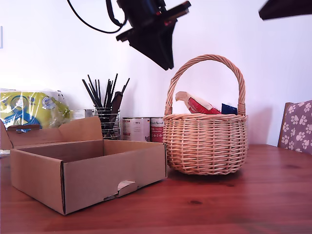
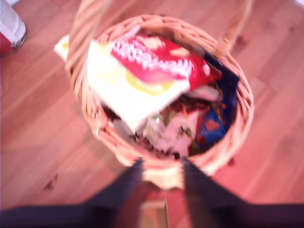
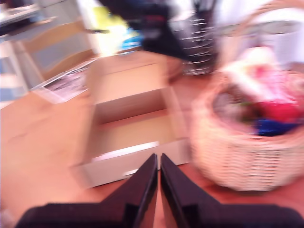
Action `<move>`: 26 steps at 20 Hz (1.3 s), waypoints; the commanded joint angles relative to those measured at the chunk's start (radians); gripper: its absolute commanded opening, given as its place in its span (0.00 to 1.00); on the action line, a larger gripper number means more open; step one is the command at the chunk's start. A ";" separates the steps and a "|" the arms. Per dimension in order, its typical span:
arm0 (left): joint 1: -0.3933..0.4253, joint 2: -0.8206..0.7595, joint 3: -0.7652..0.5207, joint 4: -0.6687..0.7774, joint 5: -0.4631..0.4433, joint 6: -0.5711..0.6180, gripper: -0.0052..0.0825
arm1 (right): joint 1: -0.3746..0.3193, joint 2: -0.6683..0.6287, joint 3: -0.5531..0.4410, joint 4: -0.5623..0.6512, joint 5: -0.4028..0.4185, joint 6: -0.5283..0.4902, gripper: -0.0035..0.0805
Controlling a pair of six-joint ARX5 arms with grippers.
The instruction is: Move the bags of Easter eggs from the cardboard box on the left into the woven basket on the right side.
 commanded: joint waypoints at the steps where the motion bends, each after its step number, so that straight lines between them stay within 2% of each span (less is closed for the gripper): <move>1: 0.014 -0.029 -0.022 0.003 0.003 0.010 0.04 | -0.034 0.013 0.010 0.017 0.043 -0.009 0.03; 4: 0.047 -0.091 -0.121 0.068 0.005 0.015 0.04 | -0.126 0.043 0.010 0.024 0.074 -0.029 0.03; 7: 0.101 -0.214 -0.333 0.198 0.016 0.021 0.04 | -0.254 0.056 0.010 0.058 0.068 -0.029 0.03; 10: 0.189 -0.391 -0.614 0.400 0.064 0.022 0.04 | -0.366 0.055 0.010 0.089 -0.037 -0.029 0.03; 13: 0.290 -0.591 -0.894 0.610 0.084 0.021 0.04 | -0.436 0.055 0.010 0.110 -0.119 -0.031 0.03; 16: 0.394 -0.797 -1.122 0.769 0.088 -0.006 0.04 | -0.449 0.055 0.010 0.126 -0.142 -0.031 0.03; 19: 0.470 -1.001 -1.295 0.853 0.088 -0.020 0.04 | -0.449 0.055 0.010 0.124 -0.142 -0.048 0.03; 23: 0.483 -1.240 -1.456 0.885 0.087 -0.045 0.04 | -0.429 0.053 0.010 0.109 -0.150 -0.050 0.03; 26: 0.483 -1.374 -1.521 0.842 0.087 -0.073 0.04 | -0.406 0.031 0.008 0.098 -0.149 -0.101 0.03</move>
